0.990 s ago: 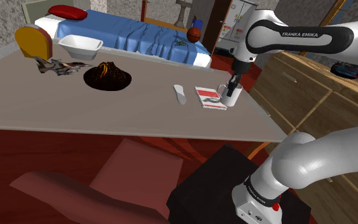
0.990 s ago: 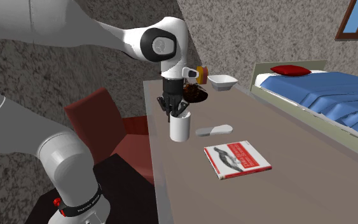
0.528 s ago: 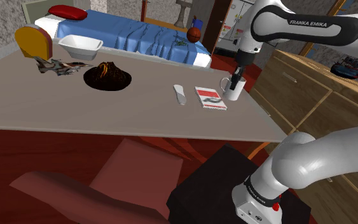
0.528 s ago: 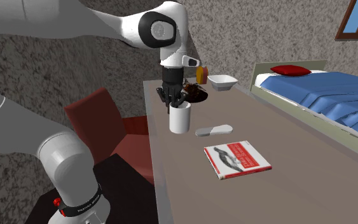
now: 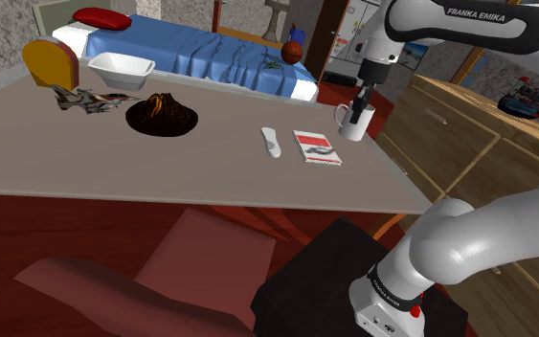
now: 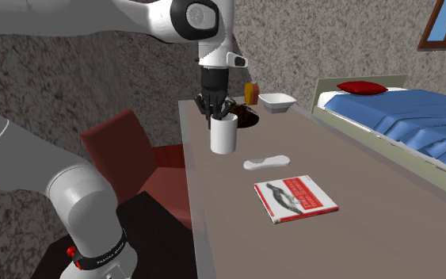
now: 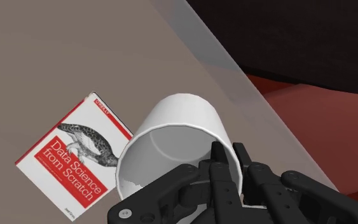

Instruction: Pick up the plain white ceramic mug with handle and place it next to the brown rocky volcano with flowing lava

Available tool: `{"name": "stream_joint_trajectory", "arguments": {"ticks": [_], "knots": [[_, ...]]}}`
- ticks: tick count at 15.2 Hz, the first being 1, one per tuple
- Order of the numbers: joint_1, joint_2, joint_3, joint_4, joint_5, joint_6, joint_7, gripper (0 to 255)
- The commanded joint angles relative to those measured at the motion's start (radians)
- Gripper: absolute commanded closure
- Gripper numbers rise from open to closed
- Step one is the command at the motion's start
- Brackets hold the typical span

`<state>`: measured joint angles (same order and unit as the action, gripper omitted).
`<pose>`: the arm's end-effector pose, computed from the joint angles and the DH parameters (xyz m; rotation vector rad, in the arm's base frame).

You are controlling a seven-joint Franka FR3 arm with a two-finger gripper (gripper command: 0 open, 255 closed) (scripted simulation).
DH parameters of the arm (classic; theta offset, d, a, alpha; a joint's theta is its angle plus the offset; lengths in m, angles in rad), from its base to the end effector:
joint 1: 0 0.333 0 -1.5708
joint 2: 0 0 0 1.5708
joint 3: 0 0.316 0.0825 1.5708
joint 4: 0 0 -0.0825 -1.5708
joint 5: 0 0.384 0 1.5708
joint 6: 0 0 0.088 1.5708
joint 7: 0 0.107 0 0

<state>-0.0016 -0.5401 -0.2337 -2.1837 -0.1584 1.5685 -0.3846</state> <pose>0.3629 -0.1224 0.5805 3.1112 0.3017 -0.1470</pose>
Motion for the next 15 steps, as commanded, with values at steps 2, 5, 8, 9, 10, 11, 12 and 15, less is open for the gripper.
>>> {"name": "stream_joint_trajectory", "arguments": {"ticks": [2,5,8,9,10,11,12,15], "knots": [[0.023,0.043,0.035,0.034,0.029,0.003,0.047,255],[0.050,0.102,0.076,0.078,0.062,0.012,0.105,255],[0.075,0.167,0.114,0.133,0.091,0.019,0.160,255],[0.083,0.190,0.127,0.153,0.099,0.021,0.178,255],[0.091,0.214,0.139,0.175,0.107,0.022,0.196,255],[0.099,0.238,0.150,0.198,0.114,0.023,0.214,255],[0.107,0.263,0.162,0.222,0.121,0.024,0.231,255],[0.130,0.342,0.194,0.302,0.138,0.022,0.283,255]]}}
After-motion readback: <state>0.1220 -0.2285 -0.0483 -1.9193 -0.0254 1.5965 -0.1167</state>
